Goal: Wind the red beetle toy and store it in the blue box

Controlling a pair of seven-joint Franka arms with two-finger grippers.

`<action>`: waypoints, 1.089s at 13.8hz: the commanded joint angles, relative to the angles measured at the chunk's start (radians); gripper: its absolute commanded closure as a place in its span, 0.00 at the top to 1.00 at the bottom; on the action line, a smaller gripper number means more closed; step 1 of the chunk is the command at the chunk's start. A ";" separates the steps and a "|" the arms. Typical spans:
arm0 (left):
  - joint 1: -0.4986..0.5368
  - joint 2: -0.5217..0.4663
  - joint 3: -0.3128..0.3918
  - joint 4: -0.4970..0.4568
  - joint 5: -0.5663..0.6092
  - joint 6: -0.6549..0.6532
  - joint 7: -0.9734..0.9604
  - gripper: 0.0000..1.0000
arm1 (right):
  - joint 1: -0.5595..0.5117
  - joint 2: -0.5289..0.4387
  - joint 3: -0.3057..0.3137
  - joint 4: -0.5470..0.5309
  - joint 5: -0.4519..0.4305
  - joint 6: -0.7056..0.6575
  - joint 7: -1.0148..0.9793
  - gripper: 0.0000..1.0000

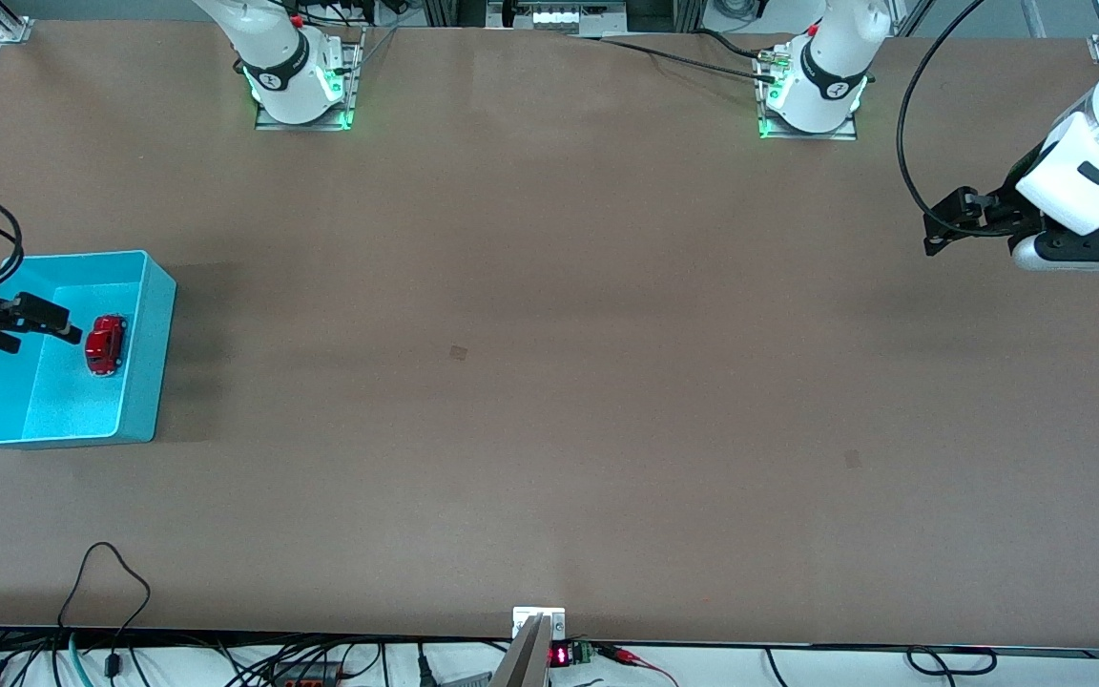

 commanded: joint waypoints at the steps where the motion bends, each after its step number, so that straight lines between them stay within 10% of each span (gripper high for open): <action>1: -0.002 -0.001 -0.002 0.015 0.014 -0.019 0.013 1.00 | 0.080 0.014 -0.002 0.113 -0.029 -0.083 0.152 1.00; 7: -0.001 -0.001 -0.002 0.015 0.014 -0.019 0.013 1.00 | 0.112 -0.013 0.038 0.352 -0.125 -0.396 0.347 1.00; 11: -0.001 -0.001 -0.002 0.017 0.014 -0.019 0.013 1.00 | -0.055 -0.036 0.142 0.348 -0.123 -0.474 0.359 1.00; 15: -0.001 -0.001 -0.002 0.015 0.014 -0.019 0.013 1.00 | 0.011 -0.070 0.129 0.310 -0.208 -0.502 0.436 1.00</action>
